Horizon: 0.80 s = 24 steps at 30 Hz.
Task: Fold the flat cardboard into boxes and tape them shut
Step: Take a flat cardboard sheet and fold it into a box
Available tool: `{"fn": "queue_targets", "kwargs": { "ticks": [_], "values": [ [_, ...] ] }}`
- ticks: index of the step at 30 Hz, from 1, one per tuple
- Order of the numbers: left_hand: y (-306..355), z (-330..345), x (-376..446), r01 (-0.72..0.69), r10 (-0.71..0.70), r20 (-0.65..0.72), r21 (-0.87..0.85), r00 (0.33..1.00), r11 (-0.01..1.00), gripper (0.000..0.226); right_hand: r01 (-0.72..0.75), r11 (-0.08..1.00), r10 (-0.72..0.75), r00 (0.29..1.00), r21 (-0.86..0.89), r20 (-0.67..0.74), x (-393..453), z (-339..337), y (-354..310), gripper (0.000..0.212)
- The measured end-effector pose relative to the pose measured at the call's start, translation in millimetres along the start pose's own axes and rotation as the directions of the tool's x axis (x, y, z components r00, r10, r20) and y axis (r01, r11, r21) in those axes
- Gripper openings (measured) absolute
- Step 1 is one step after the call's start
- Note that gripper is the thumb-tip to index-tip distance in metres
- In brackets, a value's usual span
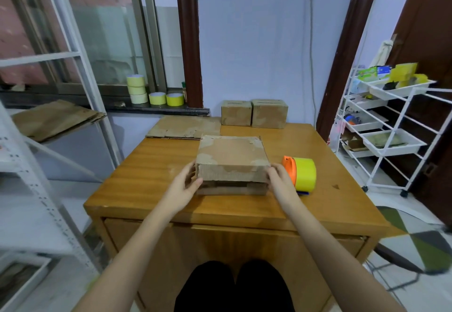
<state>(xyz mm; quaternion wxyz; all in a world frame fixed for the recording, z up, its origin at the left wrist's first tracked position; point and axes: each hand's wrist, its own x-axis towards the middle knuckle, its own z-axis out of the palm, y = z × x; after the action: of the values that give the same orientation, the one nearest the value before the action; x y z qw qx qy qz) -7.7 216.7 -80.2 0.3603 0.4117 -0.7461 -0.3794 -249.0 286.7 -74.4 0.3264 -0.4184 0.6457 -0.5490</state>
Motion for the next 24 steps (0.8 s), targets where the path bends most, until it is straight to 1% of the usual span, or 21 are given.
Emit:
{"fn": "queue_targets", "kwargs": {
  "ticks": [2,3,5,7,8,9,10,11,12,13,15,20,24],
  "values": [
    [3.8,-6.8,5.7,0.052,-0.051,0.015,-0.04,0.999,0.998,0.059,-0.092,0.996,0.092,0.995,-0.012,0.031,7.5,-0.3,-10.8,0.066],
    [6.6,-9.3,8.9,0.087,-0.086,0.011,-0.059,0.996,0.994,0.056,-0.11,0.993,0.112,0.993,-0.044,0.047,10.7,-0.1,-16.0,0.069],
    [15.0,-13.0,15.3,0.172,-0.172,0.012,-0.111,0.985,0.979,0.043,-0.104,0.984,0.111,0.993,-0.143,0.038,15.1,1.3,-23.6,0.059],
    [23.9,-13.4,23.2,0.277,-0.284,0.016,-0.284,0.959,0.918,0.029,-0.088,0.977,0.096,0.995,-0.193,0.035,19.4,1.8,-27.6,0.05],
    [28.0,-13.5,26.1,0.305,-0.321,0.006,-0.334,0.947,0.892,0.024,-0.087,0.976,0.096,0.995,-0.198,0.038,21.0,1.7,-27.8,0.049],
    [31.2,-13.5,28.8,0.329,-0.357,-0.01,-0.369,0.934,0.869,0.021,-0.076,0.978,0.085,0.996,-0.196,0.035,21.3,3.3,-28.7,0.048],
    [31.8,-14.1,30.7,0.342,-0.369,-0.015,-0.341,0.929,0.876,0.027,-0.069,0.977,0.078,0.996,-0.2,0.039,20.3,4.1,-28.5,0.048],
    [30.0,-14.1,33.1,0.354,-0.371,-0.013,-0.272,0.929,0.895,0.039,-0.063,0.977,0.075,0.996,-0.206,0.051,18.7,4.6,-29.1,0.049],
    [30.9,-13.4,31.9,0.34,-0.349,-0.015,-0.184,0.937,0.922,0.048,-0.045,0.976,0.058,0.997,-0.211,0.058,18.1,4.3,-28.0,0.049],
    [30.5,-11.8,31.3,0.318,-0.324,-0.024,-0.139,0.946,0.938,0.054,-0.02,0.977,0.034,0.998,-0.212,0.061,16.6,3.3,-27.5,0.05],
    [27.9,-7.4,31.3,0.272,-0.28,-0.034,-0.154,0.959,0.95,0.058,0.032,0.976,-0.018,0.998,-0.215,0.064,13.1,0.8,-26.4,0.05],
    [23.4,-7.2,25.5,0.179,-0.192,-0.033,-0.242,0.981,0.954,0.057,0.161,0.971,-0.148,0.986,-0.177,0.081,6.9,-3.5,-16.2,0.057],
    [17.9,-4.6,17.3,0.129,-0.138,-0.012,-0.278,0.99,0.952,0.064,0.208,0.972,-0.199,0.976,-0.107,0.084,0.8,-2.2,-3.4,0.059]
  ]
}}
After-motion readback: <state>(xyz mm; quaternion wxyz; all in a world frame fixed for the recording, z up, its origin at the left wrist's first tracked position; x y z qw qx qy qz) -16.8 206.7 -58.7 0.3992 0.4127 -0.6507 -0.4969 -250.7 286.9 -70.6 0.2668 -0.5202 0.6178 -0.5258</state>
